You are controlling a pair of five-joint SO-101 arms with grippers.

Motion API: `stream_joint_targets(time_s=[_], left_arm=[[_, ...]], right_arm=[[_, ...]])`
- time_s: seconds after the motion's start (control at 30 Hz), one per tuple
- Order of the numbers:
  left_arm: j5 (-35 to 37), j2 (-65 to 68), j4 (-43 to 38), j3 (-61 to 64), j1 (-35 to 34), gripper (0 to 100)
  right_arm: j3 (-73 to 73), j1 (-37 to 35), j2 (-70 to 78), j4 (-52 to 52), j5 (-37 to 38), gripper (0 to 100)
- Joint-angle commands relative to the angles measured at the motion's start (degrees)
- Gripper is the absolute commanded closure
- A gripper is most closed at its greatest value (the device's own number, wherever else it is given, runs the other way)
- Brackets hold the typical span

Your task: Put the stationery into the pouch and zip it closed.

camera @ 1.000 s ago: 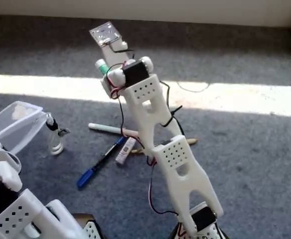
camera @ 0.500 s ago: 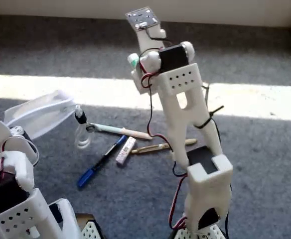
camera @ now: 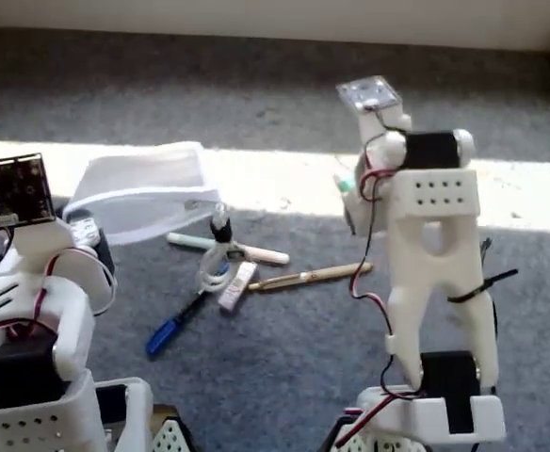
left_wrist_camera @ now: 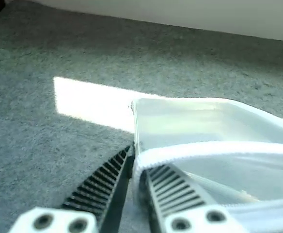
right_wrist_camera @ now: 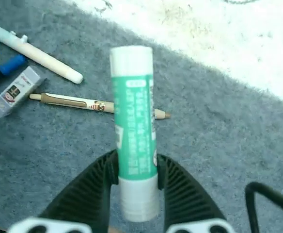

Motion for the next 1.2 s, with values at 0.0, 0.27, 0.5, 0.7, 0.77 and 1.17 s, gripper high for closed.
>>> stream_joint_targets(time_s=[0.0,0.27,0.5,0.7,0.77,1.17], left_arm=[[0.62,0.57,0.09,-3.30,5.49,99],[0.44,13.67,1.05,-6.81,7.52,99],[0.35,22.73,8.26,-17.80,7.87,99],[0.35,27.91,12.48,-22.55,10.33,99],[0.35,28.97,12.57,-22.46,10.33,99],[0.18,29.23,12.40,-19.12,9.98,99]], right_arm=[[6.99,3.65,-6.11,-4.18,0.79,98.3],[27.30,8.31,-15.16,-14.64,0.79,98.1],[38.81,14.81,-16.48,-18.59,6.51,98.1],[46.11,18.33,-16.48,-25.71,8.35,97.9],[49.19,18.42,-16.40,-28.79,8.35,97.8],[53.58,18.42,-16.40,-31.96,8.00,84.3]])
